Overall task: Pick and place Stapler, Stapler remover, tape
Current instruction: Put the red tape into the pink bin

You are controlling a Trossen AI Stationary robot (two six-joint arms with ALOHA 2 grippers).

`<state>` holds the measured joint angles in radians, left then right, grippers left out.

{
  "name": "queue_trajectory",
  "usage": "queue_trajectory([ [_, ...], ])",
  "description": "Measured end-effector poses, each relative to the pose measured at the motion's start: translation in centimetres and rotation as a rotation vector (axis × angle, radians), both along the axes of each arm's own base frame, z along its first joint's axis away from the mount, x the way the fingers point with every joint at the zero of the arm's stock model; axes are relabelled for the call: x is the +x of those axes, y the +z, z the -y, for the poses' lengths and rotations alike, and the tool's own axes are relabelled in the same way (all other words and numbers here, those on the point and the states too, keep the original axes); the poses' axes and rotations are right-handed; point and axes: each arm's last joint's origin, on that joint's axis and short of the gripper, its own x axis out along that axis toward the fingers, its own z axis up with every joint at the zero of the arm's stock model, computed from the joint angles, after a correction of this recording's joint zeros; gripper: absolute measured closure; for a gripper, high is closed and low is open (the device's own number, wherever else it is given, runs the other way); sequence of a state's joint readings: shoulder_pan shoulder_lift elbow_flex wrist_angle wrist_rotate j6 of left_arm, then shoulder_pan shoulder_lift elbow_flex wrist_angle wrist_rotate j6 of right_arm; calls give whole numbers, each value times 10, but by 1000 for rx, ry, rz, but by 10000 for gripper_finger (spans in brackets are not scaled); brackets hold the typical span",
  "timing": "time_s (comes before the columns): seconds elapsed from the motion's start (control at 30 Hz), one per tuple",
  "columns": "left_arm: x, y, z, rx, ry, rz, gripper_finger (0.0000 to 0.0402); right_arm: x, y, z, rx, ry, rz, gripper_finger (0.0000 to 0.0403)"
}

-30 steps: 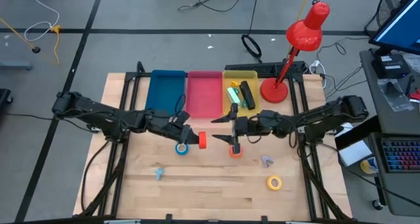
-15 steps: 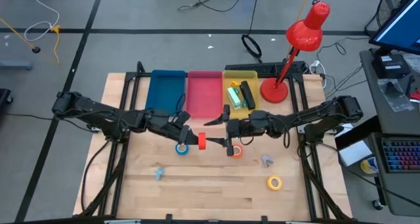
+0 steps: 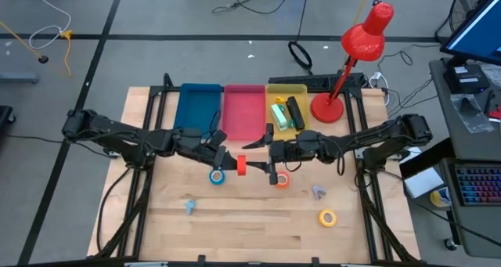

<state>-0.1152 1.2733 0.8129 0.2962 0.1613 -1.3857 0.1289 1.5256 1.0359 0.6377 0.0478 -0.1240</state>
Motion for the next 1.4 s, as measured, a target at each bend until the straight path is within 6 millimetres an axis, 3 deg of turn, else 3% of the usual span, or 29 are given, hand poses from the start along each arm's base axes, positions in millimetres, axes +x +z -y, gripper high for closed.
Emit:
queue_trajectory([
  [0.17,2,-3,0,-12,-9,-15,364,14,-3,-1,-24,1,-38,209],
  [0.33,2,-4,0,10,-14,-24,364,14,-5,0,-28,-8,-61,238],
  [0.47,0,-9,-1,47,-17,-64,361,14,-8,1,-30,-9,-84,284],
  [0.67,0,-12,-5,135,-16,-75,319,13,-9,3,-34,-16,-112,373],
  [1.07,-3,-19,-29,379,-192,-54,260,13,-16,11,-42,-38,-195,373],
  [1.27,-13,-39,-49,439,-196,-255,264,12,-19,26,-49,-144,-241,373],
  [1.4,-24,-53,-57,479,-164,-463,266,11,-19,49,-106,-289,-263,373],
])
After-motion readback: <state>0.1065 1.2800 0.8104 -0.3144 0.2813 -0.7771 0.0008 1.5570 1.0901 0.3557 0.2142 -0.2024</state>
